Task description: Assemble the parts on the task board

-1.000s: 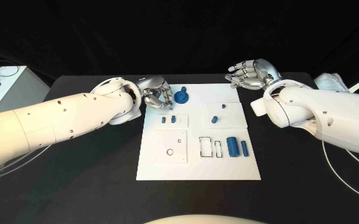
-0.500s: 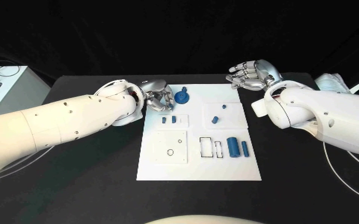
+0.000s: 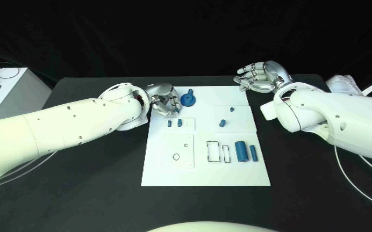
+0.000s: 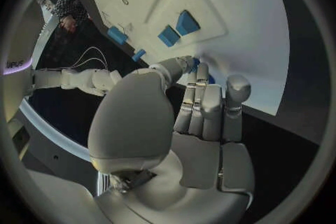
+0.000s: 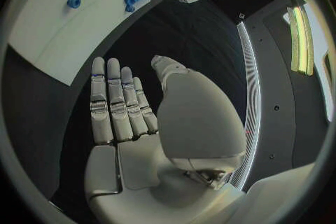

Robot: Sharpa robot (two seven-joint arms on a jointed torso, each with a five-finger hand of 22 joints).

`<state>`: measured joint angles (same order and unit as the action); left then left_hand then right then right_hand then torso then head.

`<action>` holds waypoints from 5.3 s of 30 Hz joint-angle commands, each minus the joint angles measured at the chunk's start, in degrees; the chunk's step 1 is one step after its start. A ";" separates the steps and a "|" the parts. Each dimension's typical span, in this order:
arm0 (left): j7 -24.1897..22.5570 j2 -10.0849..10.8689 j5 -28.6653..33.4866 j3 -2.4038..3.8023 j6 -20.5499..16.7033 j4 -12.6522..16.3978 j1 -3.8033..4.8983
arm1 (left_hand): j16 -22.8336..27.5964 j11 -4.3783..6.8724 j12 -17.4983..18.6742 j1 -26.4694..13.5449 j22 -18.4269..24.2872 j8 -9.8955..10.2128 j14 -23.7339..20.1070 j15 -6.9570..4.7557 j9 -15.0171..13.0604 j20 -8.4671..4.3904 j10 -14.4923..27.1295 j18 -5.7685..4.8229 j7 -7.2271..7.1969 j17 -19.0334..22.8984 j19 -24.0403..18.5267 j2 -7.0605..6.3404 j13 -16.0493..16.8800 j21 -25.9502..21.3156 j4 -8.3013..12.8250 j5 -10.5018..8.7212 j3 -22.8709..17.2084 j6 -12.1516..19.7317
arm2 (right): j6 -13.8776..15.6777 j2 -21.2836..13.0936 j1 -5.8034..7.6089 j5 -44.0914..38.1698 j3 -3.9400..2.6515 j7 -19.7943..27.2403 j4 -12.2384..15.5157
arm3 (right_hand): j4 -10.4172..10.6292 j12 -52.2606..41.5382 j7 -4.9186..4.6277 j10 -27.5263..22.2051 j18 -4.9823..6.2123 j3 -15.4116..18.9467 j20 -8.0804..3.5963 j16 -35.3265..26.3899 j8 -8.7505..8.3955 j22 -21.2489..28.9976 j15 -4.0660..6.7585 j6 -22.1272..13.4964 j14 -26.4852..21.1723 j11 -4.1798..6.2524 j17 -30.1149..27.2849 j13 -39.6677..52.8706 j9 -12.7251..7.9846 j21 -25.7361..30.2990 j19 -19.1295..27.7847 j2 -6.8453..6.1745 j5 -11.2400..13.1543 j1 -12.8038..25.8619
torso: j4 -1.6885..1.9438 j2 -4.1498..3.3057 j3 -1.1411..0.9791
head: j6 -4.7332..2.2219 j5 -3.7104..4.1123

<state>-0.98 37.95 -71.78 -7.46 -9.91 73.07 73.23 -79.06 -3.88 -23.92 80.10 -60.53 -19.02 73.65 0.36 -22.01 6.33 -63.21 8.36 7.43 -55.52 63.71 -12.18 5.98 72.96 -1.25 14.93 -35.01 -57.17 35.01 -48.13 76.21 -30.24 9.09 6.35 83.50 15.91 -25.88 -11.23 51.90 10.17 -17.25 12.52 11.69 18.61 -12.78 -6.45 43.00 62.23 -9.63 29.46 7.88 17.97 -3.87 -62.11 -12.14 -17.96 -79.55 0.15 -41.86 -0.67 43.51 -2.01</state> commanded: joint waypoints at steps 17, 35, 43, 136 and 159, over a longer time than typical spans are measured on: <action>1.12 0.11 -0.38 -0.11 2.37 0.28 -0.14 | -0.49 0.14 0.56 -0.53 -0.25 -0.20 0.49 -0.11 -0.31 0.00 -0.96 -1.12 -0.05 -0.32 0.55 0.19 0.11 0.29 0.48 -0.20 0.14 -1.01 | -0.65 -0.08 -0.03 -0.22 -0.01 0.73 0.07 | -0.19 -0.20 -2.59 -0.20 0.32 -0.28 -0.04 -0.33 0.31 0.05 -0.01 -0.39 0.21 -0.22 -0.05 -0.04 -0.09 -0.17 -0.22 0.51 -0.22 0.14 | 0.05 -0.02 0.04 | 0.09 0.05; 1.89 -0.47 -0.22 -0.84 4.05 -0.85 -0.15 | 0.50 -0.22 1.83 -0.52 1.56 0.64 -1.23 0.11 -0.21 0.06 -0.71 -0.70 0.22 2.51 -1.30 0.26 0.04 -0.91 0.76 -0.14 0.13 -0.58 | -0.65 -0.23 -0.03 -0.22 -0.01 0.73 0.15 | -0.19 -0.20 -2.59 -0.20 0.32 -0.28 -0.04 -0.33 0.31 0.05 -0.01 -0.39 0.21 -0.22 -0.05 -0.04 -0.09 -0.17 -0.22 0.51 -0.22 0.14 | 0.09 0.05 -0.02 | 0.17 0.13; 1.67 -0.43 -0.02 -0.96 4.07 -0.81 -0.15 | 0.63 -0.45 2.56 -0.62 1.86 1.21 -1.57 0.30 -0.10 0.18 -0.52 -0.64 0.42 2.87 -1.71 0.22 -0.02 -1.18 0.85 -0.14 0.15 -0.21 | -0.65 -0.27 -0.03 -0.22 -0.01 0.76 0.15 | -0.19 -0.20 -2.59 -0.20 0.32 -0.28 -0.04 -0.33 0.31 0.05 -0.01 -0.39 0.21 -0.22 -0.05 -0.04 -0.09 -0.17 -0.22 0.51 -0.22 0.14 | 0.00 0.00 0.01 | 0.13 0.08; -20.14 16.35 61.07 3.60 4.16 9.05 -0.41 | 19.26 -4.57 7.16 -0.55 17.22 8.61 -19.87 3.72 5.08 3.10 7.57 2.23 4.48 29.88 -17.60 0.64 -0.69 -16.53 2.61 0.03 0.97 6.84 | -17.44 3.67 -4.51 -65.32 0.03 -17.23 -1.51 | -11.18 17.21 3.61 17.16 -5.62 -17.04 -7.79 59.41 -3.13 -56.53 7.25 15.61 24.71 5.69 41.53 -2.26 -1.55 -65.66 -21.03 -1.47 9.83 2.38 | -0.15 -0.11 0.03 | -1.73 4.30; -20.03 16.42 61.03 3.60 4.15 9.17 -0.41 | 19.66 -4.57 6.99 -0.24 17.34 8.48 -19.91 3.70 5.14 3.07 7.63 2.25 4.48 30.18 -17.56 0.79 -0.70 -16.68 2.95 0.10 0.95 6.62 | -15.77 5.05 -5.63 -68.62 0.04 -21.78 -1.75 | -15.72 17.77 4.91 22.14 -6.98 -20.51 -8.86 62.01 0.25 -64.42 8.63 18.96 24.49 7.33 42.25 -0.23 2.49 -73.15 -22.55 2.24 9.95 1.16 | -0.12 0.07 0.13 | -1.28 4.48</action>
<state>-20.66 54.38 -11.15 -3.92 -6.54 82.08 72.80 -59.78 -8.29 -16.64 79.75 -43.28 -10.60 54.06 4.11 -16.94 9.42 -56.00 9.73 11.67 -25.42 46.47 -12.08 5.36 56.51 1.35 14.83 -34.14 -50.29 20.12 -43.38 71.28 -97.25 8.67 -13.57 81.77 0.67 -8.39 -6.22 71.46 3.92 -37.66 3.90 73.49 18.63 -74.95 1.85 61.74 84.05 -4.41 71.76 7.65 20.41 -76.67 -84.03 -10.91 -7.79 -77.74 0.07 -41.84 -0.58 42.21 2.56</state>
